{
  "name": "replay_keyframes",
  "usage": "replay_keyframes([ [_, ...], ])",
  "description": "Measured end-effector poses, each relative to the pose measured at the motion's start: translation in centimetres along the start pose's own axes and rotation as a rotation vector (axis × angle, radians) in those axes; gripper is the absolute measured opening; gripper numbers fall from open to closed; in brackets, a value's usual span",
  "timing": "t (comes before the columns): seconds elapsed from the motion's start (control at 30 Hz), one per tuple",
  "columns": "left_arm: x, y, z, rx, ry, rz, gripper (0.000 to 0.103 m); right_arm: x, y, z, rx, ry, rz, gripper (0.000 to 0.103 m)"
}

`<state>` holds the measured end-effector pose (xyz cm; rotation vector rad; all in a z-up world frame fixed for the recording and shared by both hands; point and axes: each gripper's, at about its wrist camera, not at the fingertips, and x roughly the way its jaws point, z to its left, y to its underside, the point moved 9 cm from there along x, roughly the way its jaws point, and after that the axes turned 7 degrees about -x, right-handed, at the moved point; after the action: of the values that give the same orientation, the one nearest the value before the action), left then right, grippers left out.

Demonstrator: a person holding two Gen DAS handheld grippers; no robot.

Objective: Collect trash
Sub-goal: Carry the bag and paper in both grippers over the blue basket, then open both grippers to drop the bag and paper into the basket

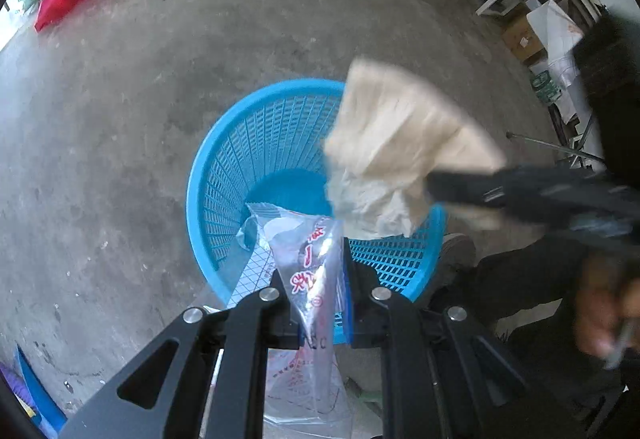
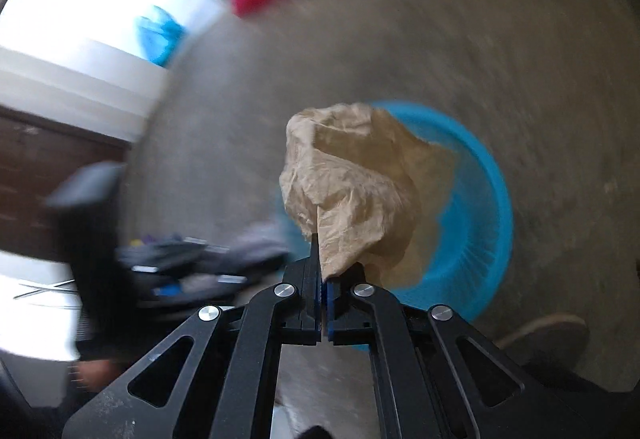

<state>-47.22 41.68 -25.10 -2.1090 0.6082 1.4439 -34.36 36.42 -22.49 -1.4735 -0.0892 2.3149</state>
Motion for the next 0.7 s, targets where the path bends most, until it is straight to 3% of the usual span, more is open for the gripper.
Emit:
replay_keyframes([
  [0.03, 0.2, 0.0, 0.0, -0.001, -0.001, 0.005, 0.012, 1.1, 0.8, -0.7, -0.007, 0.034, 0.043, 0.007],
  [0.07, 0.4, 0.1, -0.2, -0.002, 0.001, 0.01, 0.012, 1.6, 1.5, -1.0, -0.016, 0.06, 0.069, 0.016],
  [0.13, 1.0, 0.1, -0.3, 0.002, -0.001, 0.022, 0.012, 2.1, 2.0, -1.4, -0.022, 0.085, 0.087, 0.06],
  [0.23, 1.9, -0.4, -0.9, 0.013, -0.002, 0.038, 0.012, 1.0, 2.0, -1.0, -0.031, 0.075, 0.057, 0.088],
  [0.5, 5.3, -1.2, -1.3, 0.038, -0.028, 0.064, 0.013, -2.8, 2.1, -3.2, -0.024, 0.205, -0.029, 0.091],
  [0.57, 6.3, -1.5, -1.4, 0.038, -0.045, 0.066, 0.02, -4.3, 2.1, -3.6, -0.023, 0.234, -0.069, 0.092],
  [0.67, 7.5, -1.7, -1.6, 0.038, -0.051, 0.077, 0.053, -6.5, 1.7, -4.4, -0.001, 0.235, -0.138, 0.092],
  [0.7, 7.9, -1.8, -1.7, 0.038, -0.048, 0.083, 0.056, -7.4, 1.7, -4.7, 0.011, 0.235, -0.162, 0.092],
])
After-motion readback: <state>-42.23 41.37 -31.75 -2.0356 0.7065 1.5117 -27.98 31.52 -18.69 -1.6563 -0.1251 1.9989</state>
